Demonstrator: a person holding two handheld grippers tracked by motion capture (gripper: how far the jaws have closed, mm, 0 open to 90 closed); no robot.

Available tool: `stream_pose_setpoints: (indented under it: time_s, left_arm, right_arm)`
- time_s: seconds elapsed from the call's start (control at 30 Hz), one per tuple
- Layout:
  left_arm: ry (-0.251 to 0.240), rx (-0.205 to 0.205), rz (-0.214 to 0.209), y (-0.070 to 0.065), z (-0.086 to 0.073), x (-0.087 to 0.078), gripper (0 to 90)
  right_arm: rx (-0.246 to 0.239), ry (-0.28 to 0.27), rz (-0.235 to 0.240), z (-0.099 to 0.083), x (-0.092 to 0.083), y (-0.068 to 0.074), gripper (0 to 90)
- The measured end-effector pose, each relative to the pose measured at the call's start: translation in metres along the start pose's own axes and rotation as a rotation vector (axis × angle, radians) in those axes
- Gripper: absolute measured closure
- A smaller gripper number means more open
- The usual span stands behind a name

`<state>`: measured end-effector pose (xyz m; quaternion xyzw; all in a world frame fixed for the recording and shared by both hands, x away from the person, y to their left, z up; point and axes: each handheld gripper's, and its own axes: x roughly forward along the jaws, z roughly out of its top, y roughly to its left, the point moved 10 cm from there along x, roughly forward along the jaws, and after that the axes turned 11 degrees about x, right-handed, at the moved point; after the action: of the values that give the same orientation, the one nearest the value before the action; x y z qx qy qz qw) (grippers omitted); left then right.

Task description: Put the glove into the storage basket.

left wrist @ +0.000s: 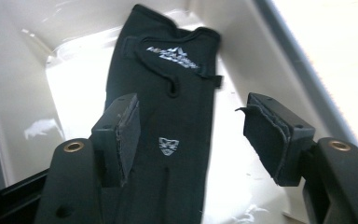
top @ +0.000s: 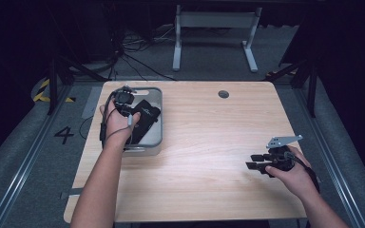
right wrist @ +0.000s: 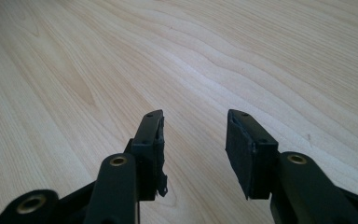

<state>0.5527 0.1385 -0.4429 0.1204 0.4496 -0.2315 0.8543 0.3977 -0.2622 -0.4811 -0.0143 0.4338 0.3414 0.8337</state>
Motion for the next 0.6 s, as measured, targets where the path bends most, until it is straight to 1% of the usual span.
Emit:
stream_pose_setpoints:
  time_s: [0.03,0.1,0.13,0.17,0.2,0.23,0.27,0.3,0.33,0.37,0.43,0.47,0.5,0.53,0.57,0.6]
  left_arm:
    - [0.001,0.009,-0.019,-0.006,0.001,-0.005,37.0]
    - [-0.012,0.018,-0.036,-0.012,0.002,-0.011,37.0]
    - [-0.012,0.018,-0.036,-0.012,0.002,-0.011,37.1]
    - [-0.022,0.030,-0.054,-0.019,0.003,-0.017,37.1]
    - [-0.022,0.030,-0.054,-0.019,0.003,-0.017,37.3]
    - [-0.031,0.045,-0.082,-0.028,0.002,-0.025,37.5]
    - [-0.031,0.045,-0.082,-0.028,0.002,-0.025,37.5]
    - [-0.038,0.081,-0.094,-0.037,0.001,-0.033,37.6]
    - [-0.038,0.081,-0.094,-0.037,0.001,-0.033,37.7]
    - [-0.052,0.100,-0.109,-0.046,0.000,-0.042,37.7]
    - [-0.071,0.130,-0.124,-0.057,-0.002,-0.052,37.5]
    - [-0.076,0.141,-0.128,-0.061,-0.003,-0.055,37.4]
    - [-0.076,0.141,-0.128,-0.061,-0.003,-0.055,37.4]
    - [-0.086,0.174,-0.145,-0.073,-0.006,-0.063,37.4]
    - [-0.086,0.174,-0.145,-0.073,-0.006,-0.063,37.5]
    - [-0.093,0.185,-0.153,-0.079,-0.008,-0.066,37.5]
  right_arm:
    - [-0.004,-0.001,0.001,0.001,0.000,0.000,58.1]
    - [-0.006,-0.005,0.003,0.004,0.000,-0.001,58.1]
    - [-0.006,-0.005,0.003,0.004,0.000,-0.001,58.1]
    - [-0.006,-0.007,0.004,0.006,0.000,-0.002,58.1]
    - [-0.006,-0.007,0.004,0.006,0.000,-0.002,58.1]
    - [-0.005,-0.009,0.003,0.008,0.000,-0.003,58.1]
    - [-0.005,-0.009,0.003,0.008,0.000,-0.003,58.1]
    - [-0.003,-0.013,0.002,0.009,0.001,-0.004,58.1]
    - [-0.003,-0.012,0.000,0.009,0.001,-0.005,58.1]
    - [-0.005,-0.012,0.003,0.009,0.001,-0.005,58.1]
    - [-0.002,-0.011,0.002,0.009,0.001,-0.005,58.1]
    - [-0.002,-0.012,0.000,0.010,0.000,-0.006,58.0]
    - [-0.002,-0.012,0.000,0.010,0.000,-0.006,58.0]
    - [-0.004,-0.013,-0.001,0.010,0.000,-0.007,57.9]
    - [-0.001,-0.013,-0.002,0.010,-0.001,-0.008,57.8]
    - [-0.001,-0.013,-0.002,0.010,-0.001,-0.008,57.8]
